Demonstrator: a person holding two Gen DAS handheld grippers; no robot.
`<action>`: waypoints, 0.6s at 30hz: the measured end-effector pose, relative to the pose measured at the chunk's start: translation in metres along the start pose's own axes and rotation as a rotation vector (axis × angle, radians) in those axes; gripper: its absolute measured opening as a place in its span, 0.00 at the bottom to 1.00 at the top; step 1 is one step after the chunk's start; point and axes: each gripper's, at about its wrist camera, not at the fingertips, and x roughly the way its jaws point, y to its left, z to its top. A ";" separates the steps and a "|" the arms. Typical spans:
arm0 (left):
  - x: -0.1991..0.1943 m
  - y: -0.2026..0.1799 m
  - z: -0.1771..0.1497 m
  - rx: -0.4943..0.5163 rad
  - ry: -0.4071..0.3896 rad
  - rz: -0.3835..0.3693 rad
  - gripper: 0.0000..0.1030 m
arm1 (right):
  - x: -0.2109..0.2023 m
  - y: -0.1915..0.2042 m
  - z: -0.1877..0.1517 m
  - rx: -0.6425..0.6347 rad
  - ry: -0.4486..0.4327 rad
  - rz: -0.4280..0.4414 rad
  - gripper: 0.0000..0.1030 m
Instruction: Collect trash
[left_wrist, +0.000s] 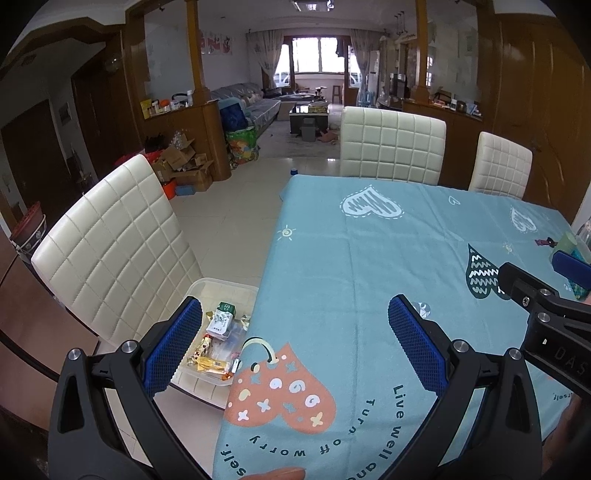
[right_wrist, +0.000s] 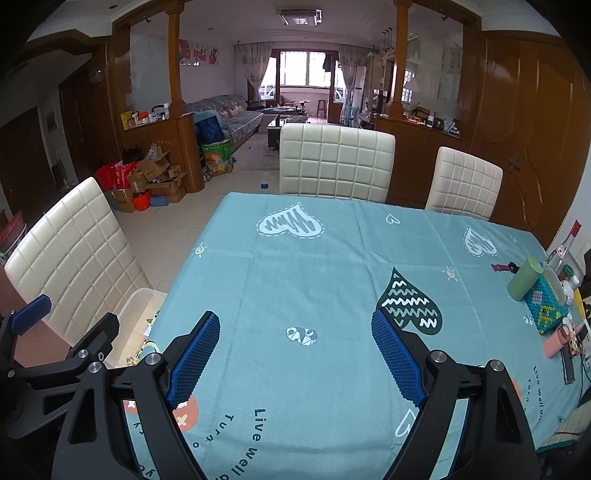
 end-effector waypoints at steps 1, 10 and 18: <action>0.000 0.000 0.000 -0.001 -0.001 -0.001 0.96 | -0.001 0.000 0.000 0.000 -0.004 0.000 0.80; -0.004 -0.001 -0.001 0.002 -0.023 -0.002 0.96 | -0.008 0.001 0.001 -0.001 -0.028 -0.013 0.80; -0.008 -0.003 -0.001 0.003 -0.033 -0.006 0.96 | -0.013 -0.001 0.003 0.002 -0.042 -0.016 0.80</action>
